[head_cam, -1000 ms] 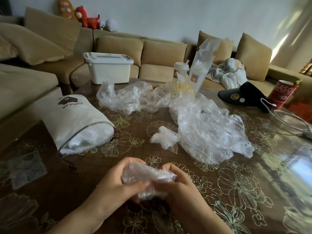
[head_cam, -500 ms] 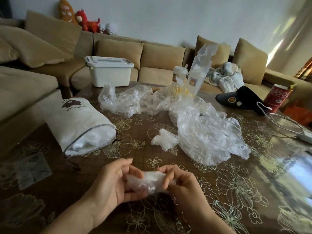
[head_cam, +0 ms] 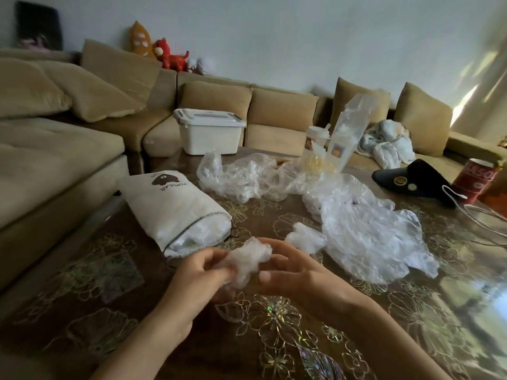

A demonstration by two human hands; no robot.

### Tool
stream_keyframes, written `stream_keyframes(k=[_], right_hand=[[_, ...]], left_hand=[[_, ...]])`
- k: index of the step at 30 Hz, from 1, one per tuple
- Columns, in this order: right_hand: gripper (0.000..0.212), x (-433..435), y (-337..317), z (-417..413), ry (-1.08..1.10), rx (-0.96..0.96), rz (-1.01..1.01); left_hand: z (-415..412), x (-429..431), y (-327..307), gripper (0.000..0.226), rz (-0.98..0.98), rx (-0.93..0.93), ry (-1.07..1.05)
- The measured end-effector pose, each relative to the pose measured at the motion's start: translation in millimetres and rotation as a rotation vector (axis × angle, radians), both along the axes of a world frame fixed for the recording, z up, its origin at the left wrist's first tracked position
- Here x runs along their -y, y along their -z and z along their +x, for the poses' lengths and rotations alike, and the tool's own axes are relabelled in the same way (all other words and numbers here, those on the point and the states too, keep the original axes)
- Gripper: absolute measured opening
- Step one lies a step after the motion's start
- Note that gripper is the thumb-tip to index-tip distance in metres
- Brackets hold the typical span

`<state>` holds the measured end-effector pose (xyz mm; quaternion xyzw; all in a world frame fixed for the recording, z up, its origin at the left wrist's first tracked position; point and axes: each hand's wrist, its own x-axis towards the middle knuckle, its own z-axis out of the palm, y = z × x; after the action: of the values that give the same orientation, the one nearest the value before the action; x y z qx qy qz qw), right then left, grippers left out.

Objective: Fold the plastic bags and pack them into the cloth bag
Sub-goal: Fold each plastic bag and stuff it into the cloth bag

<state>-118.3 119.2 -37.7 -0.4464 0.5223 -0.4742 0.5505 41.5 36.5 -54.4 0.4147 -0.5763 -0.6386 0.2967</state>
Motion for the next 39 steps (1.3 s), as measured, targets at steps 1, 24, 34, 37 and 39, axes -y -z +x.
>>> stream_keyframes(k=[1, 24, 34, 37, 39], right_hand=[[0.050, 7, 1, 8, 0.030, -0.034, 0.006], [0.017, 134, 12, 85, 0.293, 0.186, 0.256], [0.040, 155, 11, 128, 0.356, -0.419, 0.129], [0.027, 148, 10, 109, 0.246, 0.094, 0.237], [0.020, 123, 15, 96, 0.224, 0.230, 0.181]], left_hand=[[4, 2, 0, 0.018, -0.053, -0.010, -0.036], [26, 53, 35, 0.047, -0.876, 0.247, -0.059], [37, 41, 40, 0.051, -0.793, 0.337, -0.138], [38, 47, 38, 0.052, -0.733, 0.375, -0.058], [35, 49, 39, 0.054, -0.705, 0.459, 0.019]])
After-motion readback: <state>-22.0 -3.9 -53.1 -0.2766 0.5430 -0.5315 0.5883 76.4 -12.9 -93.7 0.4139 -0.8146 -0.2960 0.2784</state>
